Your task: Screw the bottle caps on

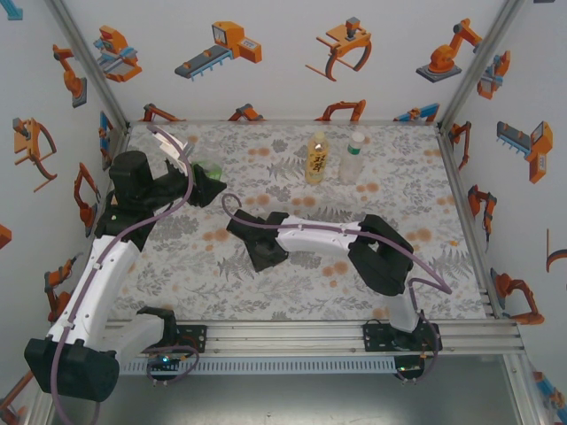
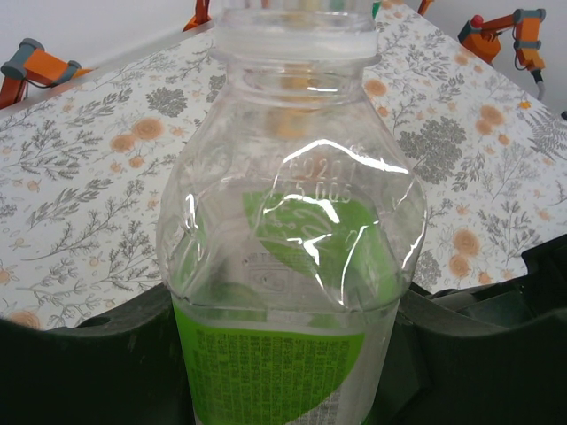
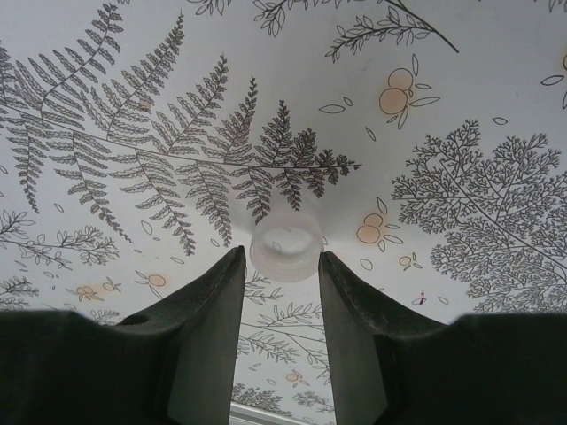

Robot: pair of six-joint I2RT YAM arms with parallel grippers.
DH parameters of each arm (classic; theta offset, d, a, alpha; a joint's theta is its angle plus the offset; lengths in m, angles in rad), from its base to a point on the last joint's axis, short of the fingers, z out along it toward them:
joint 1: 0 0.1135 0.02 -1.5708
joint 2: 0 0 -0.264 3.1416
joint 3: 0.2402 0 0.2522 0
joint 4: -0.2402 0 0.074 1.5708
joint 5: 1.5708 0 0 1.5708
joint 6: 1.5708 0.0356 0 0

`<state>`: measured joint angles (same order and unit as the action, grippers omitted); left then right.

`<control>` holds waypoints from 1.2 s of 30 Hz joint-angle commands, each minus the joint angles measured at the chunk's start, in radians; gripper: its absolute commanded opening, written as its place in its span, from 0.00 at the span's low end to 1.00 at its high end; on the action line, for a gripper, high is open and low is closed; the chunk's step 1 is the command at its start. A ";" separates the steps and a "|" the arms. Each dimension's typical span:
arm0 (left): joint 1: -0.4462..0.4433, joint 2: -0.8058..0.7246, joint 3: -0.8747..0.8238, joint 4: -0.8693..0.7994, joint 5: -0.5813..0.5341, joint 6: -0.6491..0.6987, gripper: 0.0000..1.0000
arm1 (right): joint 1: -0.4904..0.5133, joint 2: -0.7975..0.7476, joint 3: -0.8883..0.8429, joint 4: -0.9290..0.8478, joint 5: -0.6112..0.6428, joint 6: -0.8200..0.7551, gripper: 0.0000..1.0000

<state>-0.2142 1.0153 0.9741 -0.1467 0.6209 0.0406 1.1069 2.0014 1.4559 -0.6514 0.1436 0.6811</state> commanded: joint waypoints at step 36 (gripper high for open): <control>0.006 0.032 0.023 -0.002 0.026 0.000 0.00 | -0.168 -0.185 -0.389 0.470 -0.287 0.129 0.18</control>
<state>-0.2142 1.0451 0.9741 -0.1501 0.6258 0.0402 0.9798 1.8591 1.1572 -0.3416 -0.0536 0.7418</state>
